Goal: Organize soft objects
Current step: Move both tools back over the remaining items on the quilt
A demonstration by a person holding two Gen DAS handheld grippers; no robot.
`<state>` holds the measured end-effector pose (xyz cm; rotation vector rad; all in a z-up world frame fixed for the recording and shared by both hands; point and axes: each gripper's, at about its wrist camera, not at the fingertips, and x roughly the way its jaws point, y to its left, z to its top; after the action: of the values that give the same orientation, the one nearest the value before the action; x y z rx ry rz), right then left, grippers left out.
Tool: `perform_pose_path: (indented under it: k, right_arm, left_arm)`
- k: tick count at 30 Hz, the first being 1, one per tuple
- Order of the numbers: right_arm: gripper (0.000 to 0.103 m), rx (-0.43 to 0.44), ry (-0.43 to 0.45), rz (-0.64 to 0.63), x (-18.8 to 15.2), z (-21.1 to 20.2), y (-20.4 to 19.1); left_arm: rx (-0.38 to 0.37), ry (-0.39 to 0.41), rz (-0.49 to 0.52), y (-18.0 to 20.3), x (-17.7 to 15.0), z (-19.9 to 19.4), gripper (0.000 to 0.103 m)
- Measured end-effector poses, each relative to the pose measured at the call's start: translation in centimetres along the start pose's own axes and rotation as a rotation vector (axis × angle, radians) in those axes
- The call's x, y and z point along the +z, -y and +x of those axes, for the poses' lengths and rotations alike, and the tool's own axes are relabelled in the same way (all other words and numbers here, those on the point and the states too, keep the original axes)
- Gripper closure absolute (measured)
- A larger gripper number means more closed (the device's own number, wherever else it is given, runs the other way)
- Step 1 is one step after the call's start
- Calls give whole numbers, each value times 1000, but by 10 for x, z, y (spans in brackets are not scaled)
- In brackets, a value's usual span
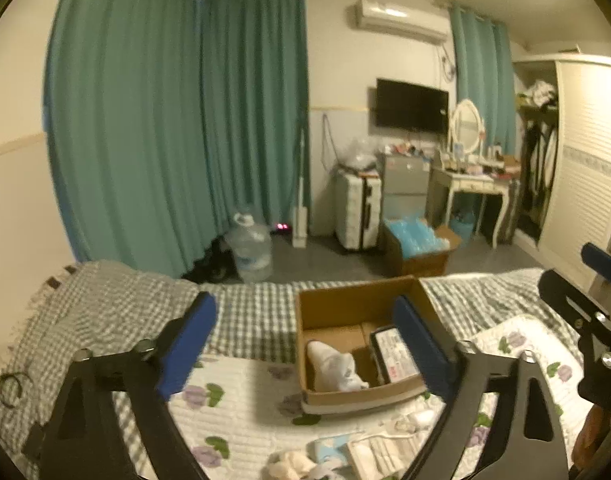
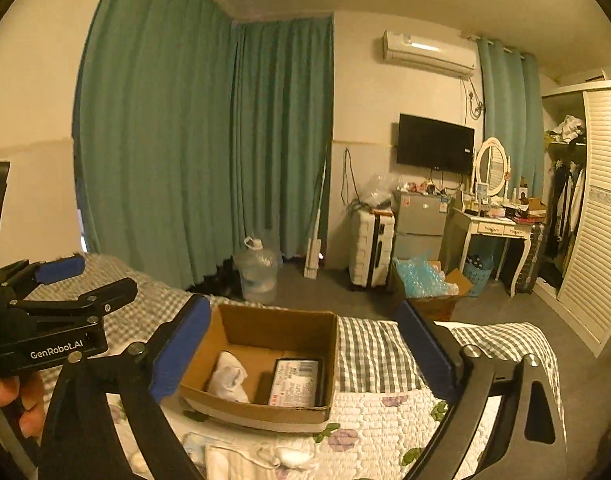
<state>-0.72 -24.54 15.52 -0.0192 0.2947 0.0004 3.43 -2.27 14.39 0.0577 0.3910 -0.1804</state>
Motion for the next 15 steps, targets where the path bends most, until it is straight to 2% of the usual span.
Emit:
perform_pose_path:
  k: [2,11,15]
  right_arm:
    - [0,2,13,-8,3,-15,-4]
    - [0,12,59,-62,0,-74,-27]
    - [0,8,57,-93,-2,-85,-35]
  left_arm:
    - [17,30,1,-5,-1,-16,5]
    - [29,63,4,-10,-14,-57,5]
    - [27,72,-3,-9,-19,-68,5]
